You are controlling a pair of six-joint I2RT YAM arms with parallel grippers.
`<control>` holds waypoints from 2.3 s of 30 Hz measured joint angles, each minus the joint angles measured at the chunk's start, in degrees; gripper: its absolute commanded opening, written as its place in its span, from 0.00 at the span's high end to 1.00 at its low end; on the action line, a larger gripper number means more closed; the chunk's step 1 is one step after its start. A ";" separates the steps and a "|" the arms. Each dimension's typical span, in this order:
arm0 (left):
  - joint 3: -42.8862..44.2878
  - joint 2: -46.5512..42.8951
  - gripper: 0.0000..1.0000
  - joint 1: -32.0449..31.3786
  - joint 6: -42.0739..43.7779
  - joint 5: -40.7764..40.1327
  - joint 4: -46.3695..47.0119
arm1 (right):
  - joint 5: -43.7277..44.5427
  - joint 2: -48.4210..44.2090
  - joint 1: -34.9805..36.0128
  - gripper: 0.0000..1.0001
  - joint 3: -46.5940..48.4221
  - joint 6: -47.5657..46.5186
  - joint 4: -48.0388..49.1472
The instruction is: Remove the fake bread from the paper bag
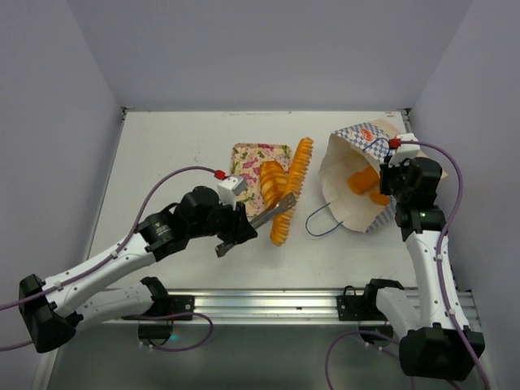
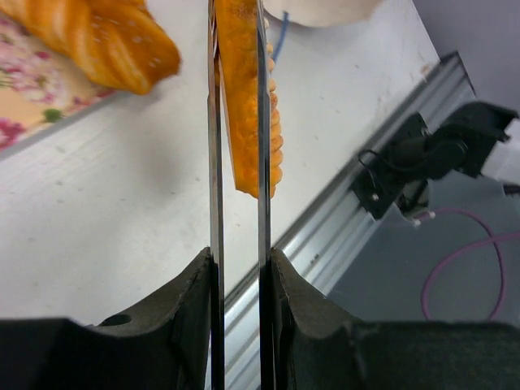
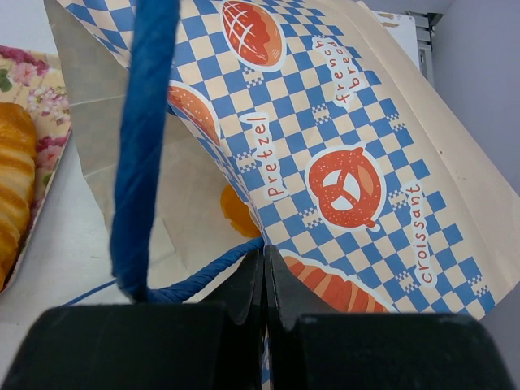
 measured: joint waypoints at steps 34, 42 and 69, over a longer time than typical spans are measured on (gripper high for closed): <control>-6.99 16.13 1.00 38.75 2.58 26.21 14.58 | -0.37 -0.07 0.00 1.00 -0.70 -0.04 0.04; -8.28 18.36 0.99 38.99 2.89 27.08 15.08 | -0.39 -0.09 0.00 1.00 -0.72 -0.04 0.04; -8.35 20.52 0.59 39.28 3.67 26.27 15.54 | -0.59 -0.09 0.00 1.00 -0.72 -0.07 0.04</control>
